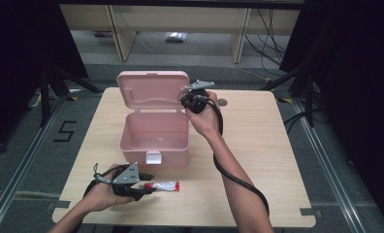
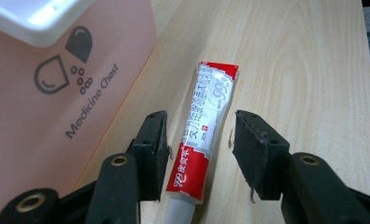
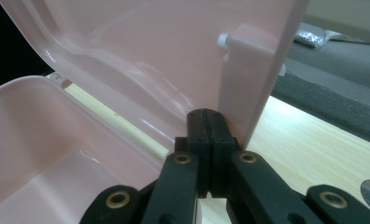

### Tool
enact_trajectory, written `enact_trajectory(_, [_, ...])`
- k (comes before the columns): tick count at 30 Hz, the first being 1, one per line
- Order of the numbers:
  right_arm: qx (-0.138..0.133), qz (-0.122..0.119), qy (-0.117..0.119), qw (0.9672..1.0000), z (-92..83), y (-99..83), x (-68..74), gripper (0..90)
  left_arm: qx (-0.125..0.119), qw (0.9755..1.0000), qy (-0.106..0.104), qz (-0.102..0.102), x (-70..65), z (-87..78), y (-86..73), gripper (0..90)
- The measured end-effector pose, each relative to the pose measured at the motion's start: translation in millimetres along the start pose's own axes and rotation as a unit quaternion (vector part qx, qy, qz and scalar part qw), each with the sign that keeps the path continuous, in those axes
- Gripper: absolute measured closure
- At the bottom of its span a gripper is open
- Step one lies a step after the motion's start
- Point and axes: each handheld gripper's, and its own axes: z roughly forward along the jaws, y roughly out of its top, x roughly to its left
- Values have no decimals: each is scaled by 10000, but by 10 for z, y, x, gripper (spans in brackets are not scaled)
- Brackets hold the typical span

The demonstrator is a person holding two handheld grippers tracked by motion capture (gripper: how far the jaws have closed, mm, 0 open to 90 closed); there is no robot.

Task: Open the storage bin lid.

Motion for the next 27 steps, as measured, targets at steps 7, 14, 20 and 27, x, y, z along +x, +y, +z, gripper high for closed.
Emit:
enact_trajectory(7, [115, -74, -35, 9999, 72, -29, -12, 900, -69, 9999, -25, -79, -12, 0, 4, 541])
enact_trajectory(14, [288, 93, -20, 9995, 124, -74, -18, 900, -50, 10000, -12, -55, -15, 2, 8, 541])
enact_trajectory(20, [299, -52, -50, 9995, 146, -87, -14, 900, -378, 9992, 73, 56, -33, -122, 159, 573])
enact_trajectory(27, [351, 50, -32, 9994, 138, -85, -10, 900, -1119, 9913, 692, -107, 66, -313, 399, 721])
